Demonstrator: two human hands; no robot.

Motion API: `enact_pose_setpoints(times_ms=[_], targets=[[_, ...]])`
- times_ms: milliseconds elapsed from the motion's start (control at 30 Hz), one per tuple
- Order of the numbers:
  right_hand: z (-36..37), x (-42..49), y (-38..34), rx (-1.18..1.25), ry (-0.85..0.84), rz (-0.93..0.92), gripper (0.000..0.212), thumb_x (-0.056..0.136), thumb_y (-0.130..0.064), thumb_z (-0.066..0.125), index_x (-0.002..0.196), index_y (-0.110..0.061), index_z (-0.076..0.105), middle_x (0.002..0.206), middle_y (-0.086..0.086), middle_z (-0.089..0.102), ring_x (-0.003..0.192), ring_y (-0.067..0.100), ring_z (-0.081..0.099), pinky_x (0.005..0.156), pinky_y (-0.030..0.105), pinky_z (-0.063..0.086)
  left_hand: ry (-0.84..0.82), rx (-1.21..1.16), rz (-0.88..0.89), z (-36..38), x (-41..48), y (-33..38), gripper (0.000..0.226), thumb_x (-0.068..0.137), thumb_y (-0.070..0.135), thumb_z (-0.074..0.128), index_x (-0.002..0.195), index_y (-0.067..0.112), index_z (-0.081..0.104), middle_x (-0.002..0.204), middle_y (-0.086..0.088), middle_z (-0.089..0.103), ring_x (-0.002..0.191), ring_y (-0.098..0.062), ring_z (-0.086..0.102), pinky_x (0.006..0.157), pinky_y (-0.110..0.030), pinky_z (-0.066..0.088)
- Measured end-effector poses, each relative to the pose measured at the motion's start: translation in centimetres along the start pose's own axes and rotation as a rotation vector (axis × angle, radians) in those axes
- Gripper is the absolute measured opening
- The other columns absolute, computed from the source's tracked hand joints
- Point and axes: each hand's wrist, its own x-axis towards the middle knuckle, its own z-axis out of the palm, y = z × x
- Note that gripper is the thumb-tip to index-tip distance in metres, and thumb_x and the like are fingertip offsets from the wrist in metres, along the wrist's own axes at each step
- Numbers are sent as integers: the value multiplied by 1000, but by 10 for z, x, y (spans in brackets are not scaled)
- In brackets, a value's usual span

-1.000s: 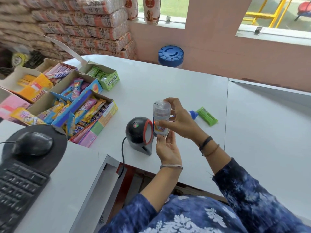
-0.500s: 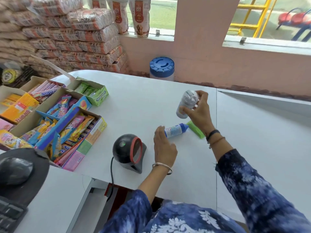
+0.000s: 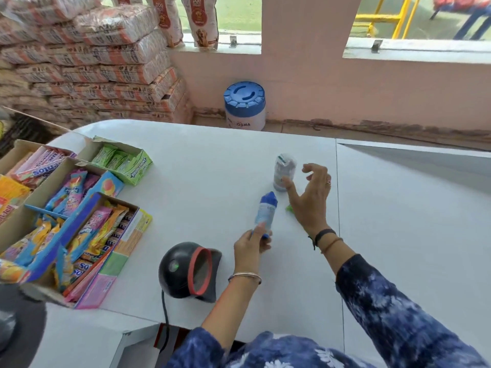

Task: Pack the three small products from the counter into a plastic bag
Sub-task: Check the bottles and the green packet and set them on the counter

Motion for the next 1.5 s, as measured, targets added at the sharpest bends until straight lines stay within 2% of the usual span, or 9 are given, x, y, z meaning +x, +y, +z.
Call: enact_pose_setpoints(times_ms=[200,300,500,700,967,1133,1300,1400,1500], targets=[[-19,-39,-17,822,-592,577,28,92,-35,46,111,-17,54,109,4,64,102,23,61,84,34,51,-198,-226,-32,12,-27,11,25,93,29,46,89,11,63,58,-5,69,54,-13,63,55,-20,55],[-35,-32,-23,960,-639,536,31,88,-30,46,112,-12,58,108,10,66,92,21,64,78,33,55,-220,-192,-34,18,-48,11,30,94,36,39,103,11,54,68,-7,69,56,-13,65,59,-22,56],[-61,-24,-45,1028,-605,411,39,87,-32,45,121,-13,53,108,7,67,90,16,67,73,29,56,-187,111,444,23,-77,7,40,78,16,70,96,34,39,96,8,59,83,-19,67,78,-24,56],[-68,-34,-59,1017,-583,360,34,85,-32,46,116,-19,54,106,3,67,89,15,67,73,30,57,-127,-56,436,21,-91,9,37,79,10,68,96,32,43,100,5,59,91,-22,66,82,-25,57],[-33,-82,-69,579,-479,307,39,77,-22,74,107,-7,53,105,10,65,87,26,64,75,40,56,-184,-643,29,-22,-89,-13,18,97,17,36,100,13,54,94,-7,56,85,-22,63,82,-30,51],[-22,-103,-96,324,-503,50,48,68,-32,81,96,-10,49,89,-4,60,75,6,59,61,19,52,-53,-837,-24,-44,-88,-19,29,98,22,33,95,6,57,86,-11,57,85,-24,61,85,-35,48],[-17,-104,-106,264,-510,-64,49,67,-33,81,95,-10,47,87,-8,56,75,2,57,59,18,53,-35,-891,-19,-47,-86,-19,31,99,22,31,99,6,57,93,-13,58,91,-24,59,88,-34,47],[-17,-98,-98,216,-504,-81,47,69,-33,80,95,-15,45,89,-7,56,76,4,57,62,25,56,-46,-554,9,-42,-82,-17,28,97,22,38,120,9,48,120,-14,52,115,-25,52,98,-33,42],[-21,-89,-77,141,-526,-77,46,69,-30,80,93,-16,44,87,-8,58,80,14,60,68,37,58,47,371,309,-35,-66,-25,57,89,17,54,139,12,26,143,-7,28,133,-20,32,105,-29,30]])
